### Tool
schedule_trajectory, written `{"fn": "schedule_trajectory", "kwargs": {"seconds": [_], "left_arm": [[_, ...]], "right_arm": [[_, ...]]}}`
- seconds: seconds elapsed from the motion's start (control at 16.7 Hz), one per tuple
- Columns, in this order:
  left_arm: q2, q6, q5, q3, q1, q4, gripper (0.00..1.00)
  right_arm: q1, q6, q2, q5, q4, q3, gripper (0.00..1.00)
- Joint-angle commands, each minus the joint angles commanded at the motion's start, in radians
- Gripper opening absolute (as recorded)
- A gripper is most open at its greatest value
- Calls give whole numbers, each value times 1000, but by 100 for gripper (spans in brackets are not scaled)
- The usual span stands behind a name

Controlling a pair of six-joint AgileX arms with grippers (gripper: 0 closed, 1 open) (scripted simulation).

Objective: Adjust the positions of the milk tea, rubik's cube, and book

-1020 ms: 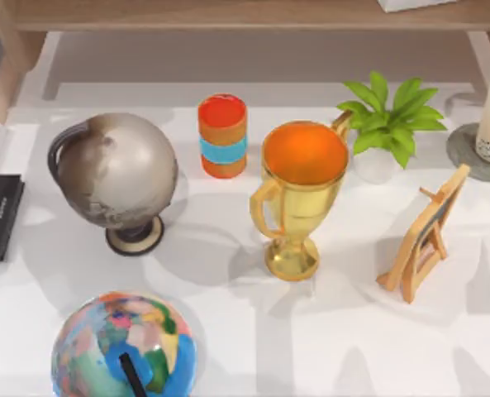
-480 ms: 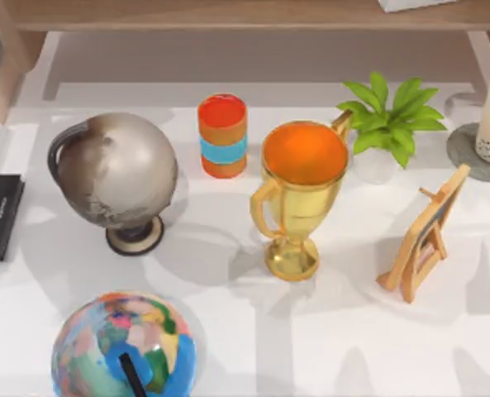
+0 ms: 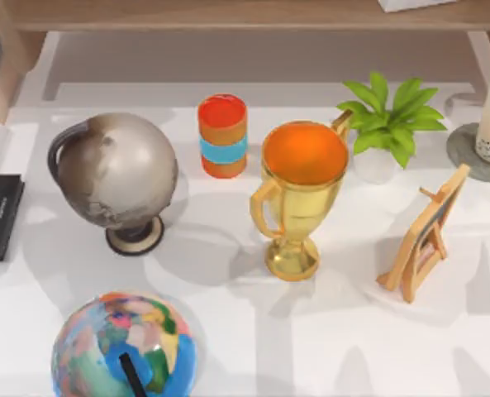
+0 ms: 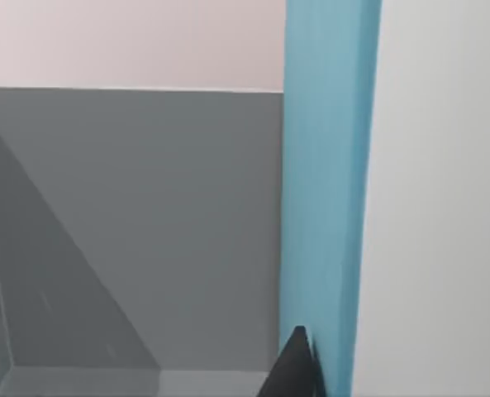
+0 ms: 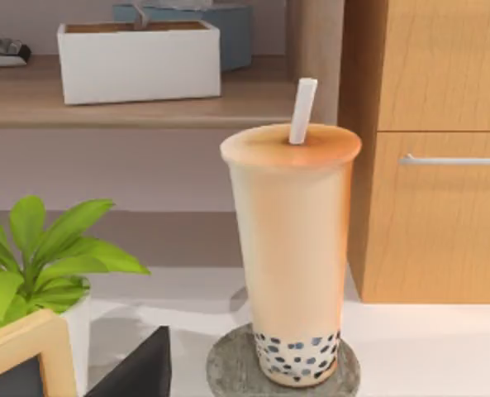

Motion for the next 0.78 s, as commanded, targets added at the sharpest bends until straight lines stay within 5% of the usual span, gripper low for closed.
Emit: {"fn": "schedule_trajectory", "kwargs": {"seconds": [0.78], "left_arm": [[-43,3,7,-25,7,-16,0]], "right_arm": [[0,0,0,0,0,0,100]]}}
